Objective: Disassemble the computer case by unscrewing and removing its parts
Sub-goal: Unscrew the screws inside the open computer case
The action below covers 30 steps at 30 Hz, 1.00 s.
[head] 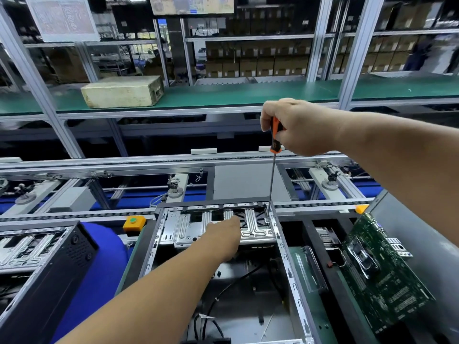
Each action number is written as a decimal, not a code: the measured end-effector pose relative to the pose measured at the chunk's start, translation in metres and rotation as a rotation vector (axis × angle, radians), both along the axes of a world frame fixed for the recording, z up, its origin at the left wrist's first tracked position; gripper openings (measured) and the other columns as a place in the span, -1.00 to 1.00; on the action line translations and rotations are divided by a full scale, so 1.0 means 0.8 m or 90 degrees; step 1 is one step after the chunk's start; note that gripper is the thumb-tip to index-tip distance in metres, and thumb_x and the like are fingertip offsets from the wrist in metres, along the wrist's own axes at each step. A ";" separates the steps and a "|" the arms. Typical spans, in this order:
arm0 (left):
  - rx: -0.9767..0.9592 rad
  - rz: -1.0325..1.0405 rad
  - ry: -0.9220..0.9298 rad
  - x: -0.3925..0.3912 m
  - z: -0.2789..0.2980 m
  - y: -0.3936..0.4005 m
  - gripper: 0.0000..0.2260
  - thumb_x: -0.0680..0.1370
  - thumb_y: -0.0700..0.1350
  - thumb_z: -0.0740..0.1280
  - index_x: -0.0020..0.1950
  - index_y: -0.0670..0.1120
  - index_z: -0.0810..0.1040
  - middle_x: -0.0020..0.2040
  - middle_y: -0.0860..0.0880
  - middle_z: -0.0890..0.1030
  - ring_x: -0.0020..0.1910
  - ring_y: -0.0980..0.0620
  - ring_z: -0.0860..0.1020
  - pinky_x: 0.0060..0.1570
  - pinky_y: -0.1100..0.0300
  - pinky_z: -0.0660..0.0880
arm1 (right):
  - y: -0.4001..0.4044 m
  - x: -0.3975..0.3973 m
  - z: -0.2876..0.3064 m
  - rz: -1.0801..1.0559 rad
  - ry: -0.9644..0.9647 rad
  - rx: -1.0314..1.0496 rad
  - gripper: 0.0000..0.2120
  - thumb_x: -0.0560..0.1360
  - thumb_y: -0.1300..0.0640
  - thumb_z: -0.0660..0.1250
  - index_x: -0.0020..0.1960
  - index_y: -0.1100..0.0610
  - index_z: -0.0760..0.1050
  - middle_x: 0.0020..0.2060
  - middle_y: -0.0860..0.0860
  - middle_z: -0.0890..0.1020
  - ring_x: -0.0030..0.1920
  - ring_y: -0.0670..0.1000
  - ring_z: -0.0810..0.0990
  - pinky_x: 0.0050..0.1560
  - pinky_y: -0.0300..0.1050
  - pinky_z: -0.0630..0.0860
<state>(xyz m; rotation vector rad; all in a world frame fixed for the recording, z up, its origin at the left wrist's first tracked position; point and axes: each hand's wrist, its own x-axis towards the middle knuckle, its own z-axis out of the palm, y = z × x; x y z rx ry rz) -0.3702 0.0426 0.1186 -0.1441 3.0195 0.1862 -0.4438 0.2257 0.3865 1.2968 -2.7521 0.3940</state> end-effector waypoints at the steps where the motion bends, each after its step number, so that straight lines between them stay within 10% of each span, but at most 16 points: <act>1: -0.004 0.001 -0.005 -0.001 0.000 0.001 -0.67 0.55 -0.41 0.20 0.26 -0.14 0.31 -0.01 -0.06 0.54 -0.10 -0.16 0.48 0.13 -0.09 0.37 | 0.002 -0.002 -0.001 -0.006 0.000 -0.006 -0.71 0.53 0.28 0.25 0.05 -0.13 0.43 -0.02 -0.07 0.47 -0.03 0.06 0.52 0.10 0.16 0.55; 8: 0.276 0.143 0.036 -0.002 0.008 -0.003 -0.97 0.71 -0.21 0.16 0.14 -0.15 0.35 -0.01 -0.08 0.56 -0.08 -0.10 0.56 -0.13 0.07 0.42 | 0.007 -0.010 -0.004 -0.015 -0.005 -0.023 -0.71 0.54 0.28 0.26 0.06 -0.12 0.43 -0.02 -0.04 0.48 -0.06 0.03 0.52 0.06 0.13 0.56; 15: 1.290 0.378 0.102 0.010 0.023 -0.008 -0.65 0.77 -0.14 0.08 -0.22 -0.03 0.29 -0.36 0.01 0.27 -0.42 0.07 0.21 -0.29 0.17 0.23 | 0.009 -0.008 -0.002 -0.018 -0.016 -0.021 -0.68 0.54 0.29 0.25 0.05 -0.15 0.43 0.00 -0.03 0.50 -0.02 0.07 0.53 0.09 0.15 0.57; 18: 1.535 0.385 0.118 0.019 0.021 -0.011 -0.66 0.78 -0.04 0.06 -0.18 -0.06 0.35 -0.32 0.01 0.29 -0.38 0.06 0.23 -0.25 0.18 0.22 | 0.009 -0.006 -0.003 -0.017 -0.017 -0.023 -0.67 0.54 0.29 0.25 0.06 -0.15 0.43 0.01 -0.04 0.50 -0.01 0.07 0.54 0.10 0.16 0.57; 24: 1.675 0.342 0.092 0.040 0.014 0.001 -0.80 0.56 -0.17 0.14 -0.27 -0.08 0.38 -0.29 -0.03 0.32 -0.38 0.02 0.26 -0.31 0.17 0.22 | 0.005 -0.001 -0.004 -0.007 -0.018 -0.022 -0.67 0.54 0.29 0.26 0.06 -0.16 0.44 0.02 -0.05 0.50 0.00 0.07 0.54 0.11 0.15 0.56; 30: 1.537 0.622 0.058 0.028 0.023 0.027 -0.52 0.74 0.17 0.15 -0.31 -0.04 0.32 -0.40 0.03 0.28 -0.51 0.11 0.16 -0.62 0.29 0.11 | 0.002 0.006 -0.009 0.012 -0.012 -0.024 -0.67 0.54 0.28 0.25 0.04 -0.17 0.42 -0.02 -0.07 0.47 -0.03 0.05 0.53 0.10 0.14 0.56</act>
